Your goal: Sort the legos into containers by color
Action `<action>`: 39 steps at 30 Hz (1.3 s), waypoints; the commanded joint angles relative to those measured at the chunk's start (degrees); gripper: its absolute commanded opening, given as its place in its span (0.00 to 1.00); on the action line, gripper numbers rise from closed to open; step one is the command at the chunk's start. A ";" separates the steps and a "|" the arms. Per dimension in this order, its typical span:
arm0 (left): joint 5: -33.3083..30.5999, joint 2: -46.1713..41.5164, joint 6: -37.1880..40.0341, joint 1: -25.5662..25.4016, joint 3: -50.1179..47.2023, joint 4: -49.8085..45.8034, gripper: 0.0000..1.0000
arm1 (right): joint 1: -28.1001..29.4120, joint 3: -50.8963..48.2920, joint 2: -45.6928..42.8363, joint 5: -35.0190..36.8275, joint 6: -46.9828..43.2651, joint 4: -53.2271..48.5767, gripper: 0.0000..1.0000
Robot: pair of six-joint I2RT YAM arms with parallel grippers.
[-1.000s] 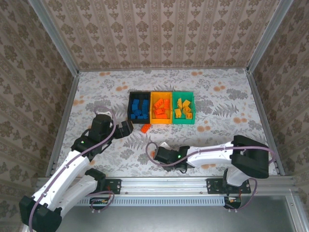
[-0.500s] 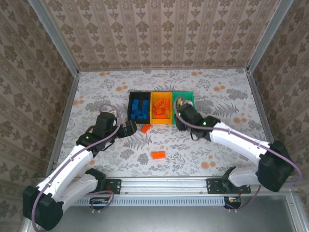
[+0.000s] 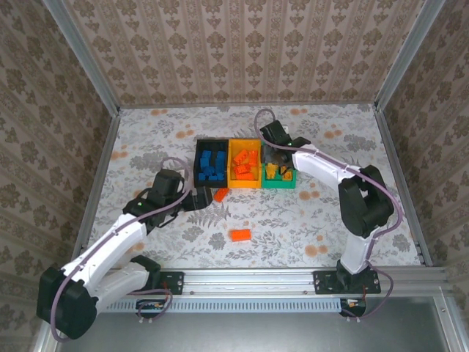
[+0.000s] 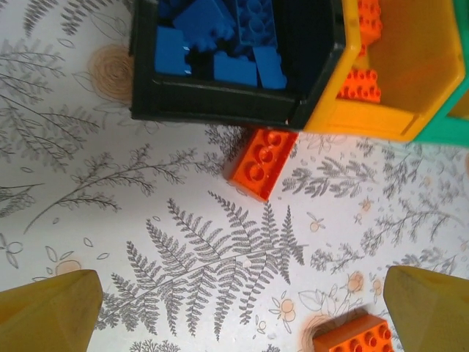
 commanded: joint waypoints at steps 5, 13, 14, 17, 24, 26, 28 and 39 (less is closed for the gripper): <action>-1.32 8.30 7.86 -11.08 3.99 0.26 0.99 | 0.60 -3.16 -7.65 -1.22 0.65 -0.02 0.84; -7.38 21.42 16.67 -28.56 9.02 -0.66 0.93 | 0.87 -15.15 -17.37 -1.83 2.50 2.37 0.87; -8.54 22.80 17.78 -30.53 9.65 -0.92 0.93 | 0.89 -16.23 -18.09 -1.69 2.60 2.45 0.88; -12.23 27.61 19.61 -35.30 12.03 -1.99 0.89 | 0.86 -18.32 -19.61 -1.41 2.89 2.82 0.88; -22.21 37.13 19.69 -40.14 16.03 -4.29 0.83 | 0.80 -19.43 -20.79 -0.53 3.01 2.99 0.89; -22.76 38.15 19.40 -40.19 15.84 -3.73 0.83 | 0.69 -19.57 -21.34 -0.40 3.07 2.91 0.89; -22.53 38.99 19.54 -40.15 15.59 -2.89 0.81 | 0.65 -19.78 -21.86 -0.31 3.14 3.04 0.89; -18.08 39.92 19.56 -40.15 15.00 -1.79 0.48 | 0.07 -20.96 -24.29 2.29 3.58 2.42 0.89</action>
